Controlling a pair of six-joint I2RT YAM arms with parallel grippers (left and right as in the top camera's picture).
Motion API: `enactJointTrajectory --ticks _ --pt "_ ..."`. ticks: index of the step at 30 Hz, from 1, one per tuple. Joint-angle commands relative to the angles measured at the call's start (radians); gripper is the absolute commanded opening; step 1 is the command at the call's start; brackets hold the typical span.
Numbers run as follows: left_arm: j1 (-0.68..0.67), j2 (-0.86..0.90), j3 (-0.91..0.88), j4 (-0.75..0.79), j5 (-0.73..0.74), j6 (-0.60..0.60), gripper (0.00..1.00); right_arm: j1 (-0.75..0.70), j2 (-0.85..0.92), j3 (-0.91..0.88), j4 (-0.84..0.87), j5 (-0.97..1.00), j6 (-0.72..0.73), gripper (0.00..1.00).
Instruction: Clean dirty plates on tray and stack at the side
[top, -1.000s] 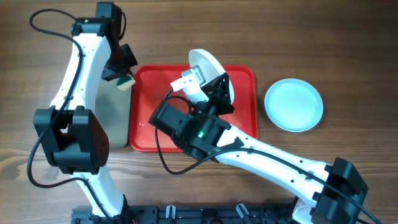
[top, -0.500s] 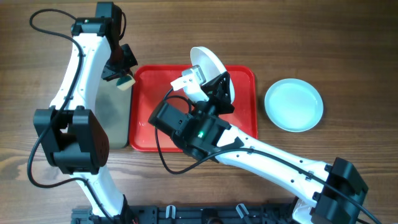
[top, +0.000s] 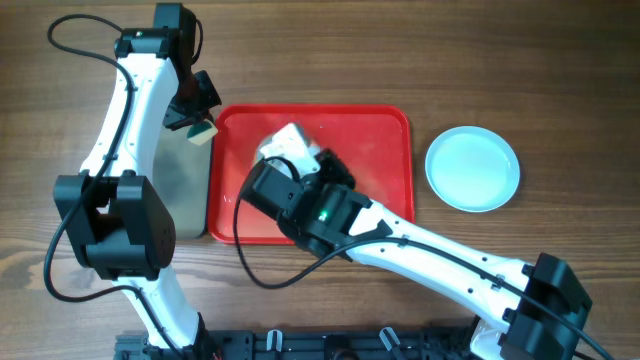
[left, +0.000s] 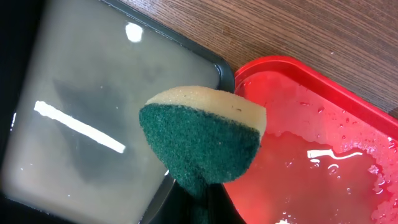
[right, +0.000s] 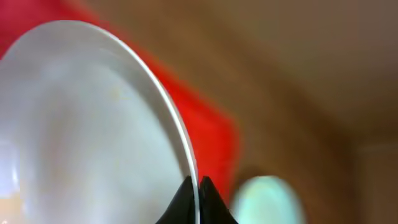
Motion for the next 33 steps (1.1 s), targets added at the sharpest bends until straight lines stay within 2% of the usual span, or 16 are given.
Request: enactJointTrajectory --ticks 1,3,6,9,11,17,20,23,25,26,27,28,29,31,32,33 --pt "0.002 -0.02 0.005 0.002 0.008 0.013 0.04 -0.056 -0.024 0.002 0.007 -0.486 0.076 0.04" --pt "0.002 -0.02 0.005 0.002 0.008 0.013 0.04 -0.179 -0.085 0.002 0.035 -0.74 0.073 0.04" --pt "0.002 -0.02 0.005 0.002 0.008 0.013 0.04 -0.428 -0.237 0.002 0.047 -0.939 0.077 0.04" --pt "0.002 -0.02 0.005 0.002 0.008 0.013 0.04 -0.713 -0.333 0.002 -0.068 -0.957 0.085 0.04" --pt "0.002 -0.02 0.005 0.002 0.008 0.012 0.04 -0.9 -0.336 -0.014 -0.15 -0.957 0.081 0.04" --pt "0.002 -0.02 0.005 0.003 0.008 0.012 0.04 -1.311 -0.335 -0.303 -0.089 -0.954 0.07 0.04" --pt "0.002 -0.02 0.005 0.007 0.008 0.012 0.04 -1.443 -0.335 -0.454 0.06 -0.952 0.07 0.04" --pt "0.002 -0.02 0.005 0.006 0.007 0.013 0.04 -1.469 -0.328 -0.542 0.201 -0.919 0.078 0.05" --pt "0.006 -0.02 0.005 0.006 -0.004 0.056 0.04 -1.469 -0.309 -0.566 0.237 -0.864 0.102 0.05" --pt "0.011 -0.02 0.005 0.002 -0.018 0.066 0.04 -1.469 -0.284 -0.567 0.249 -0.858 0.1 0.1" --pt "0.03 -0.02 0.005 -0.014 -0.06 0.066 0.04 -1.469 -0.259 -0.567 0.261 -0.859 0.1 0.31" --pt "0.043 -0.02 0.005 -0.026 -0.078 0.066 0.04 -1.469 -0.236 -0.567 0.272 -0.869 0.096 0.31" --pt "0.065 -0.02 0.005 -0.044 -0.095 0.069 0.04 -1.469 -0.215 -0.567 0.277 -0.884 0.094 0.45" --pt "0.091 -0.02 0.005 -0.065 -0.1 0.102 0.04 -1.469 -0.206 -0.566 0.275 -0.951 0.09 0.83" --pt "0.115 -0.02 0.005 -0.079 -0.101 0.115 0.04 -1.468 -0.207 -0.555 0.271 -1.042 0.059 0.94" --pt "0.136 -0.02 0.003 -0.08 -0.1 0.137 0.04 -1.458 -0.207 -0.525 0.253 -1.181 -0.052 0.99"
